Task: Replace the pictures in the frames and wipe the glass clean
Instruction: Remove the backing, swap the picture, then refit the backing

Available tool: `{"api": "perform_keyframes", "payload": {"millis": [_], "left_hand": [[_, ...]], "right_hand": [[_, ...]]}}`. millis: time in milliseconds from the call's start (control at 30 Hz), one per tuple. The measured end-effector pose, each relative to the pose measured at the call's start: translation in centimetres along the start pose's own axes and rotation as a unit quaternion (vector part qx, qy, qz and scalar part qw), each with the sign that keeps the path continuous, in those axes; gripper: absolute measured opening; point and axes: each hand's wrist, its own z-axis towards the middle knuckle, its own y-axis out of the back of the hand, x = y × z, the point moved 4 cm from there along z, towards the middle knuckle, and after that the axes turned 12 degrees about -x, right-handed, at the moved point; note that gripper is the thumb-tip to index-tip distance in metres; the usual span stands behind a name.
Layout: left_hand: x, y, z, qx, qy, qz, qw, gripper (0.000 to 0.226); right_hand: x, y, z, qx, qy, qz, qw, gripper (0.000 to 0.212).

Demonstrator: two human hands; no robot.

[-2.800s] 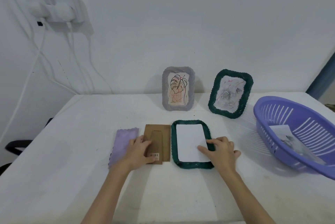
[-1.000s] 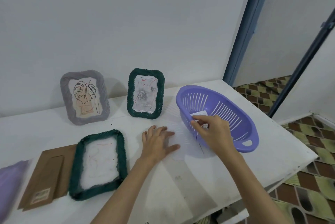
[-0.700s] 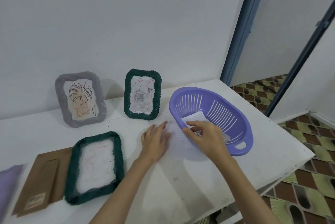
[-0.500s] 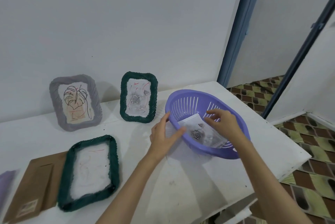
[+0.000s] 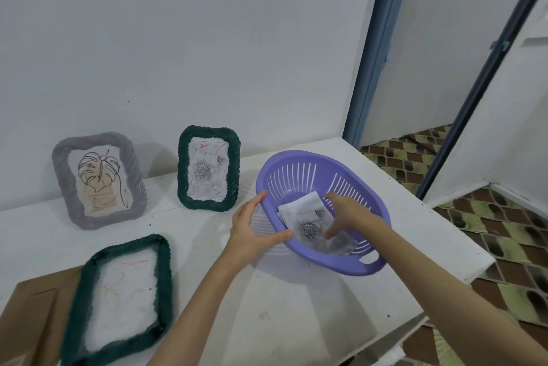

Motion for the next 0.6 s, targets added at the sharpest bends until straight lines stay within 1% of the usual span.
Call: {"api": "perform_keyframes", "payload": {"millis": [67, 167, 200, 267, 300, 367, 433, 500, 533, 600], "left_hand": [[0.0, -0.1, -0.1, 0.002, 0.005, -0.001, 1.0, 0.093], [0.1, 0.0, -0.1, 0.007, 0.012, -0.001, 1.0, 0.095], [0.0, 0.1, -0.1, 0.01, 0.014, 0.0, 1.0, 0.096], [-0.3, 0.2, -0.2, 0.018, 0.015, 0.002, 1.0, 0.092], [-0.5, 0.2, -0.3, 0.02, 0.009, 0.006, 1.0, 0.091], [-1.2, 0.2, -0.5, 0.009, -0.02, 0.022, 1.0, 0.091], [-2.3, 0.3, -0.9, -0.014, -0.055, 0.014, 0.998, 0.088], [-3.8, 0.2, -1.2, -0.021, -0.051, -0.043, 0.998, 0.07], [-4.5, 0.2, -1.4, -0.014, -0.038, -0.077, 0.996, 0.065], [-5.5, 0.3, -1.4, -0.01, -0.012, -0.148, 0.989, 0.067]], "right_hand": [[-0.2, 0.6, 0.2, -0.026, -0.013, 0.023, 0.999, 0.078], [-0.3, 1.4, 0.6, -0.067, -0.026, 0.03, 0.997, 0.057], [-0.2, 1.6, 0.6, -0.084, -0.025, 0.027, 0.996, 0.045], [-0.1, 2.3, 0.5, -0.134, -0.025, 0.024, 0.99, 0.016], [0.0, 2.8, 0.2, -0.159, -0.027, 0.028, 0.986, 0.012], [0.5, 3.7, -0.6, -0.194, -0.026, 0.062, 0.979, 0.014], [1.6, 4.3, -1.7, -0.198, -0.025, 0.174, 0.964, 0.015], [3.4, 4.8, -3.0, -0.182, -0.006, 0.303, 0.935, 0.015], [4.5, 5.0, -3.7, -0.169, 0.015, 0.348, 0.922, 0.014], [6.8, 5.0, -5.1, -0.144, 0.065, 0.41, 0.898, 0.019]]}}
